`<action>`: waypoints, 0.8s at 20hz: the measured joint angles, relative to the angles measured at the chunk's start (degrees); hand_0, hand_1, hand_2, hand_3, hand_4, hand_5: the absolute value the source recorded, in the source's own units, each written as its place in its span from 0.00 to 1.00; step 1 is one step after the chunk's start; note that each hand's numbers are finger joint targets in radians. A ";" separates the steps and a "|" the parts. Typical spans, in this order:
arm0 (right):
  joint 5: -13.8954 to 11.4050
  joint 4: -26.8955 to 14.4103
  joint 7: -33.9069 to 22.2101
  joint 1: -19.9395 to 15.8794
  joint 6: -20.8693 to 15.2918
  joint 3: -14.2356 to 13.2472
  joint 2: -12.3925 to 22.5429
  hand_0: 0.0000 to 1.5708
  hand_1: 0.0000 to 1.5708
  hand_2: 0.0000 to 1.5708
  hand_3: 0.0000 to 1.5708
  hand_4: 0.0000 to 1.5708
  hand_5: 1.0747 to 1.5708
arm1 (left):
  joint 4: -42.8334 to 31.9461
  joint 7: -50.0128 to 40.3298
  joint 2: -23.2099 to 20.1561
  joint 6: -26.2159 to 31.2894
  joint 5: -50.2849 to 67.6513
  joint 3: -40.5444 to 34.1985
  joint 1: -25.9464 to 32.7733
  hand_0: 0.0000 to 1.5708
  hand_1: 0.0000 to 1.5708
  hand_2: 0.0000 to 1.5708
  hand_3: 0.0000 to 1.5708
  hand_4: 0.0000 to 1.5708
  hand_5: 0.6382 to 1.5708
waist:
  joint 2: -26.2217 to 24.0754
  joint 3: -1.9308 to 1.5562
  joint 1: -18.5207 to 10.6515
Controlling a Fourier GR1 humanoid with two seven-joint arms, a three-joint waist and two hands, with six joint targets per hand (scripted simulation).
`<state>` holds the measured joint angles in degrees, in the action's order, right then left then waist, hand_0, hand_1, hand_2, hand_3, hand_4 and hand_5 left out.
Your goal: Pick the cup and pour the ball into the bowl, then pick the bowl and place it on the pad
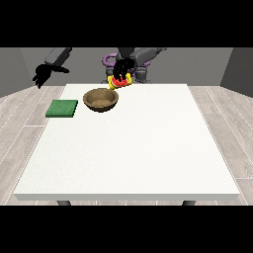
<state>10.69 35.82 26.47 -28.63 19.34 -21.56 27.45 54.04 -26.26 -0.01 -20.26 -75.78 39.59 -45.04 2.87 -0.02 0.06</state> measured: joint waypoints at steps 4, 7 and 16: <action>-0.08 -0.12 0.08 -0.82 -0.26 0.47 -0.86 0.00 0.00 0.00 0.12 0.00 0.90 | -0.15 0.07 0.00 4.31 -2.85 3.61 -0.11 0.00 0.00 1.00 1.00 0.79 0.82 | 0.24 -0.02 0.92; -0.42 -0.01 0.48 -0.55 -0.63 1.09 -1.83 0.00 0.00 0.00 0.05 0.00 0.89 | -0.77 1.58 -0.65 7.68 -4.76 4.65 -1.43 0.39 0.39 1.00 1.00 0.78 0.80 | 0.00 -0.02 1.40; -0.10 -2.07 0.70 0.20 -0.09 0.47 -0.56 0.00 0.00 0.00 0.13 0.00 0.89 | -0.42 6.27 -1.04 18.96 -12.26 5.93 -9.43 0.98 0.98 1.00 1.00 0.77 0.88 | -1.75 -0.02 -0.12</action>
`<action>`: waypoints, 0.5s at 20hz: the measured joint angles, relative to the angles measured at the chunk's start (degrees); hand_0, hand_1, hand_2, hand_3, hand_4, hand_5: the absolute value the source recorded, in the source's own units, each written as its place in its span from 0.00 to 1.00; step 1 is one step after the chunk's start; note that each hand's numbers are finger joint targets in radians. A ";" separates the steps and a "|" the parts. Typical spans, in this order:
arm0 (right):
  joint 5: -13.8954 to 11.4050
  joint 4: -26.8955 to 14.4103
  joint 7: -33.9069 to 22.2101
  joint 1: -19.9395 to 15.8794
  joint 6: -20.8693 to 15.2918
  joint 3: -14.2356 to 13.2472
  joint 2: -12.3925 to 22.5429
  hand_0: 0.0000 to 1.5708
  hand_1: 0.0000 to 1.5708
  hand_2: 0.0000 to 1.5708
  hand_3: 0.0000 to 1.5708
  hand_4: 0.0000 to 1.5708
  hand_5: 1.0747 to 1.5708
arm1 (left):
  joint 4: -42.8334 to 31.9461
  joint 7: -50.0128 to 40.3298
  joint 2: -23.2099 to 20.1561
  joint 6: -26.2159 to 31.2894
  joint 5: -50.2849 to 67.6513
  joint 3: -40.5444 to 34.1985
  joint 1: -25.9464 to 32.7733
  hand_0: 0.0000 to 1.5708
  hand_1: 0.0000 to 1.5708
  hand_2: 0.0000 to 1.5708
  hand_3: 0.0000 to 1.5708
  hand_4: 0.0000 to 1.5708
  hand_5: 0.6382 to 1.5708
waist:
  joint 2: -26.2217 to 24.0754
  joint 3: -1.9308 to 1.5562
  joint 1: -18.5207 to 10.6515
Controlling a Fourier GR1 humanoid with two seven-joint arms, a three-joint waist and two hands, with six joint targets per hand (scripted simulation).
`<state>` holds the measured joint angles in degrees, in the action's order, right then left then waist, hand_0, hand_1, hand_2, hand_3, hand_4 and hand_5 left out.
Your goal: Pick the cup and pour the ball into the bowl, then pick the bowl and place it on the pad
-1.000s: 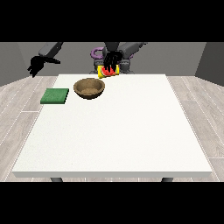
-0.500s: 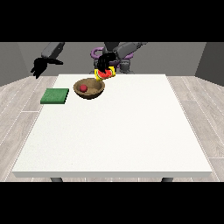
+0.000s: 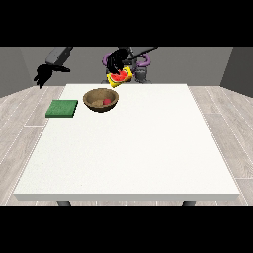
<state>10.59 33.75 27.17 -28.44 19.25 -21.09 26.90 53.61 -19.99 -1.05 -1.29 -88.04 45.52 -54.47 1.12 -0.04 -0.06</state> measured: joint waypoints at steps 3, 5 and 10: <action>0.32 -0.33 0.62 0.33 0.22 -0.19 0.06 0.00 0.00 0.00 0.17 0.00 0.91 | 1.19 0.84 -0.11 1.30 -2.09 -0.79 -0.22 0.95 0.95 1.00 1.00 0.77 0.88 | 0.44 0.00 -0.24; 0.68 -0.97 0.50 0.49 0.76 -0.46 0.48 0.00 0.00 0.00 0.00 0.27 0.97 | 2.36 1.24 0.29 2.30 -3.43 -0.90 0.37 0.97 0.97 1.00 1.00 0.76 0.88 | 0.63 0.01 -0.68; 1.34 -1.61 -2.11 0.44 1.53 -0.03 -0.79 0.00 0.00 0.00 0.00 0.31 0.98 | 6.10 1.59 -0.02 -1.16 1.27 -7.15 2.84 0.09 0.09 1.00 1.00 0.64 0.97 | 0.97 0.12 -2.55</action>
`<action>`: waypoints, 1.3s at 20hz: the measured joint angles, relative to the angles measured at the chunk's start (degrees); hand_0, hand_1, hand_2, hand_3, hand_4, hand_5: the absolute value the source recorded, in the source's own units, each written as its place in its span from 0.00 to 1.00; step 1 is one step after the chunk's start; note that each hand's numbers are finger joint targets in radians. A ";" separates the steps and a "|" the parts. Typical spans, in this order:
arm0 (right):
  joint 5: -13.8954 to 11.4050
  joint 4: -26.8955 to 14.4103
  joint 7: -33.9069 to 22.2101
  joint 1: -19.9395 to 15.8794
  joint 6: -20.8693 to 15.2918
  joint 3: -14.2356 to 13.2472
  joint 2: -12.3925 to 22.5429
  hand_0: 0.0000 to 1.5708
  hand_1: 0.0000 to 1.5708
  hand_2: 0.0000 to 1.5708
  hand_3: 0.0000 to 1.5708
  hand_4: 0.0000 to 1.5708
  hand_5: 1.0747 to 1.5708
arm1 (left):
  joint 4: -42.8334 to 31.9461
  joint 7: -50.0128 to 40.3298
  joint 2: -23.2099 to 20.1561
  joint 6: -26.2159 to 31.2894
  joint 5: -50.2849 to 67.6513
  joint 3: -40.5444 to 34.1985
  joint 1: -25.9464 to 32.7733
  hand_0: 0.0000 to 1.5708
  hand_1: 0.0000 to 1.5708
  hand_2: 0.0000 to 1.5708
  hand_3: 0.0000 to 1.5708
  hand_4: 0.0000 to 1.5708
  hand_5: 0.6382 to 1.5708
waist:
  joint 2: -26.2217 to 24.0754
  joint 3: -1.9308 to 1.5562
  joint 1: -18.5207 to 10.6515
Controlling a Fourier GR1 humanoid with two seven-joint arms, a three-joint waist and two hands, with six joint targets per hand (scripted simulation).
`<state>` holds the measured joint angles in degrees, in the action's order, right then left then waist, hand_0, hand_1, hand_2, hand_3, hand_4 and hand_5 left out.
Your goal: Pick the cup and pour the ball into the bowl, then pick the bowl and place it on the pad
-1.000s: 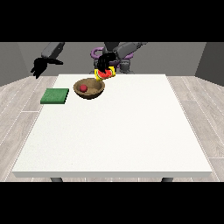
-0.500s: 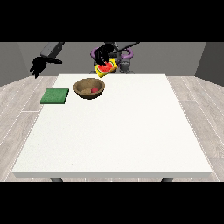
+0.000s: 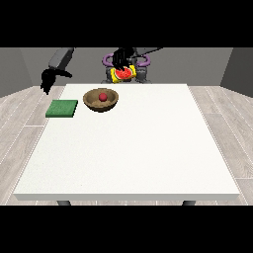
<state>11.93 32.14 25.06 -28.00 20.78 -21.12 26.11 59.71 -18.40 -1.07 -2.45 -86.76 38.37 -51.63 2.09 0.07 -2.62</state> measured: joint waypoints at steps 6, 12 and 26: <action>1.09 0.08 -1.67 1.30 -0.83 -1.06 0.39 0.00 0.00 0.00 0.00 0.30 0.97 | 6.02 2.92 -4.53 -9.81 13.05 -13.66 6.05 0.31 0.31 1.00 0.99 0.56 0.99 | 0.05 0.15 -4.50; 1.71 1.60 -0.94 1.25 -2.07 -1.38 -0.93 0.00 0.00 0.00 0.00 0.17 0.99 | 9.24 11.00 -3.85 -12.77 32.11 -25.45 11.35 0.75 0.75 0.79 0.68 0.51 0.95 | 4.51 0.22 -5.74; 0.89 8.71 -4.52 -0.37 -4.10 3.91 -9.02 0.00 0.00 0.00 0.00 0.01 0.94 | 3.19 32.43 0.31 -10.82 64.97 -42.38 18.64 0.00 0.00 0.00 0.00 0.00 0.95 | 10.17 0.03 1.16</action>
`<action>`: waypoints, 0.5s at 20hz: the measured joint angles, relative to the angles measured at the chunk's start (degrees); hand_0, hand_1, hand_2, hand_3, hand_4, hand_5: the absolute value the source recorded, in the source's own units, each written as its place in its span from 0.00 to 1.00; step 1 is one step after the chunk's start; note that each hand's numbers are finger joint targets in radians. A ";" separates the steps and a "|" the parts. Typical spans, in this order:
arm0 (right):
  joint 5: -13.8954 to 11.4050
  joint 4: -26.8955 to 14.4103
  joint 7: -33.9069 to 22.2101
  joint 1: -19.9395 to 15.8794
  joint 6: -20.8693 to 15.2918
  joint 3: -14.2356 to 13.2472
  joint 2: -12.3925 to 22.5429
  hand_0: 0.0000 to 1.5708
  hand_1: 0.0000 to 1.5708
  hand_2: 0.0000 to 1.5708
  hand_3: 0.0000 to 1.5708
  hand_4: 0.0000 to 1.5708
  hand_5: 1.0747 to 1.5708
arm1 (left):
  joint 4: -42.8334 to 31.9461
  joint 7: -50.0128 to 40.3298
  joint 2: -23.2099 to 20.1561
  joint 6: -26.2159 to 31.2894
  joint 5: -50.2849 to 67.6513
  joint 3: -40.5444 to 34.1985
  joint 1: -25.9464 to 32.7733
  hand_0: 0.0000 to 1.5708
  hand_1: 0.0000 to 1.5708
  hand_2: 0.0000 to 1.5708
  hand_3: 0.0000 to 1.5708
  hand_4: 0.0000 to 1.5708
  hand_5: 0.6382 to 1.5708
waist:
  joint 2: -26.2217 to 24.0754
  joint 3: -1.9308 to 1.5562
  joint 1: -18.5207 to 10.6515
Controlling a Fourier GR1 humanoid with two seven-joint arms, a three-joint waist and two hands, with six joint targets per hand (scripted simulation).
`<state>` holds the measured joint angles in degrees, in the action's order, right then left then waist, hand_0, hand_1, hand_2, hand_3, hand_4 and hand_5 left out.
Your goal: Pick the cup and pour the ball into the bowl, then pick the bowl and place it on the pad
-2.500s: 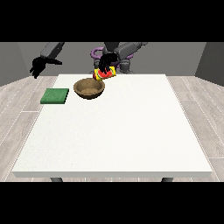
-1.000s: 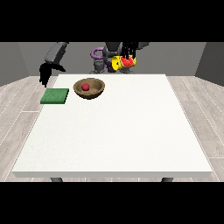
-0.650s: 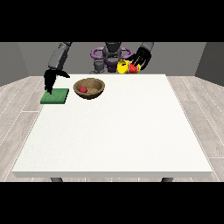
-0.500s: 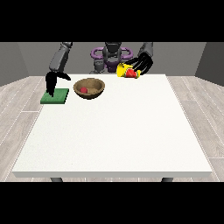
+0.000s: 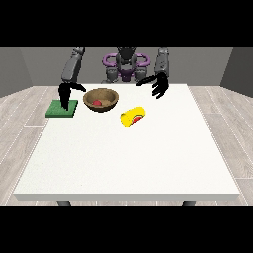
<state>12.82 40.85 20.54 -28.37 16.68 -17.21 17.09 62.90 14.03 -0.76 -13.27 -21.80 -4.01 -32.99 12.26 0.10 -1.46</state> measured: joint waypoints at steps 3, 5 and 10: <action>-0.95 0.34 -1.09 0.77 -0.84 1.62 -1.36 0.00 0.00 0.00 0.00 0.00 0.95 | -2.11 1.69 -0.14 0.80 2.16 -1.13 0.51 0.00 0.00 0.00 0.00 0.00 0.96 | -1.64 -0.03 1.06; -1.56 0.18 -1.22 1.72 -1.93 2.49 -2.68 0.00 0.00 0.00 0.00 0.05 0.94 | -2.76 2.61 -0.34 1.62 3.08 -1.27 1.84 0.00 0.00 0.00 0.00 0.00 0.96 | -3.08 -0.06 1.01; -1.00 -3.40 2.61 2.45 -0.83 1.51 -2.47 0.00 0.00 0.00 0.00 0.17 0.96 | -1.12 0.22 -0.61 2.88 3.89 -0.52 -0.11 0.00 0.00 0.00 0.00 0.00 0.98 | -2.78 0.08 -0.04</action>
<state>11.82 37.45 23.15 -25.92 15.86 -15.69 14.61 61.79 14.24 -1.37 -10.40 -17.91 -4.52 -33.11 9.48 0.18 -1.50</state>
